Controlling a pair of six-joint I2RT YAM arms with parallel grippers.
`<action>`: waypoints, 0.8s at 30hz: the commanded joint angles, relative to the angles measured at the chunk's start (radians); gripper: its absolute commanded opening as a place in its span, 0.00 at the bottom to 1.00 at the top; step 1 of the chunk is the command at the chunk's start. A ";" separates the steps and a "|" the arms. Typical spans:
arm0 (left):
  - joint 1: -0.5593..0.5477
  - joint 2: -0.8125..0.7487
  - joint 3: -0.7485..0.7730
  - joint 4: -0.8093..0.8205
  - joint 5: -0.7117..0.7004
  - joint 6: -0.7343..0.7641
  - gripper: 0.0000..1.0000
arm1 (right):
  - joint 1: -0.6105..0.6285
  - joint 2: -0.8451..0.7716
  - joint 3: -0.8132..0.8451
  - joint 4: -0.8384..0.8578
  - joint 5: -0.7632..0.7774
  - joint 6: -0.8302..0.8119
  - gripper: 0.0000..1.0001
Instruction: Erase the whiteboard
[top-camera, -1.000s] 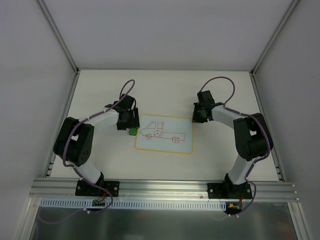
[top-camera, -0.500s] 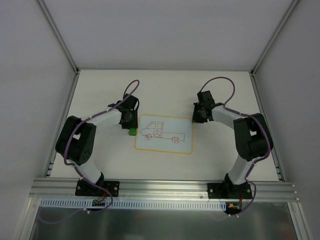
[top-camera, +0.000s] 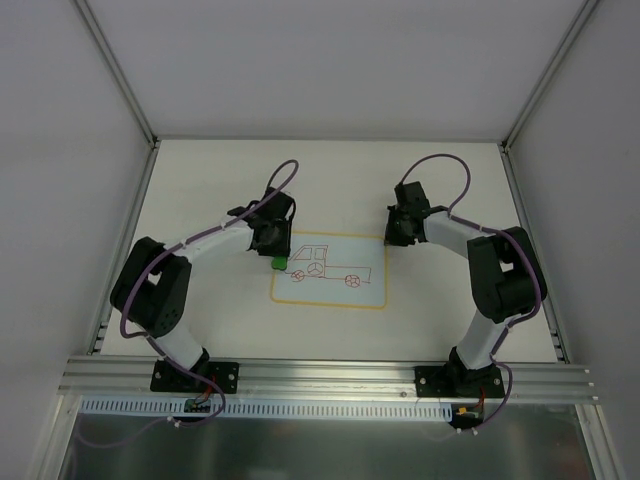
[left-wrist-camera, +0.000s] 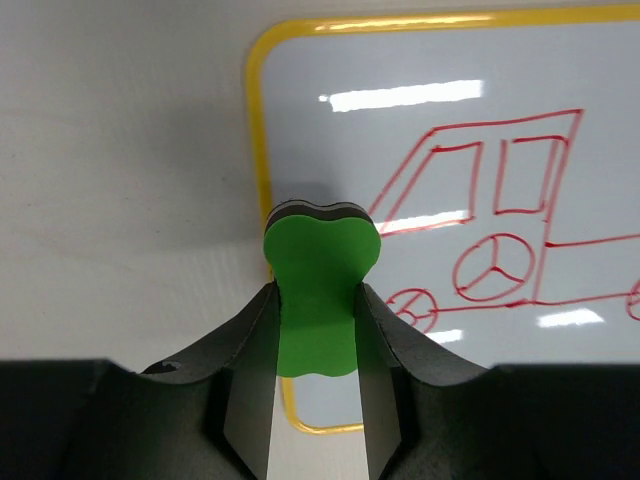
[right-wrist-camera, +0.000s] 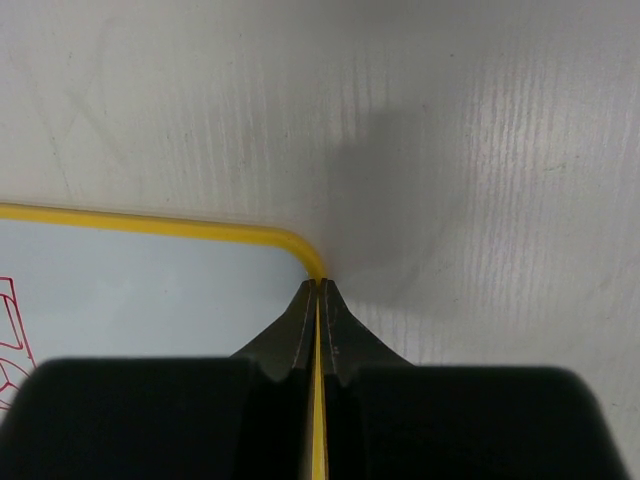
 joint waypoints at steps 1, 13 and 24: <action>-0.023 -0.071 0.052 0.015 0.044 -0.028 0.08 | 0.012 0.007 -0.033 -0.071 -0.024 -0.002 0.00; -0.043 0.121 0.110 0.005 0.035 -0.056 0.06 | 0.012 0.014 -0.030 -0.067 -0.020 0.010 0.00; -0.079 0.363 0.280 -0.013 0.087 -0.051 0.01 | 0.026 0.025 -0.029 -0.067 -0.015 0.015 0.00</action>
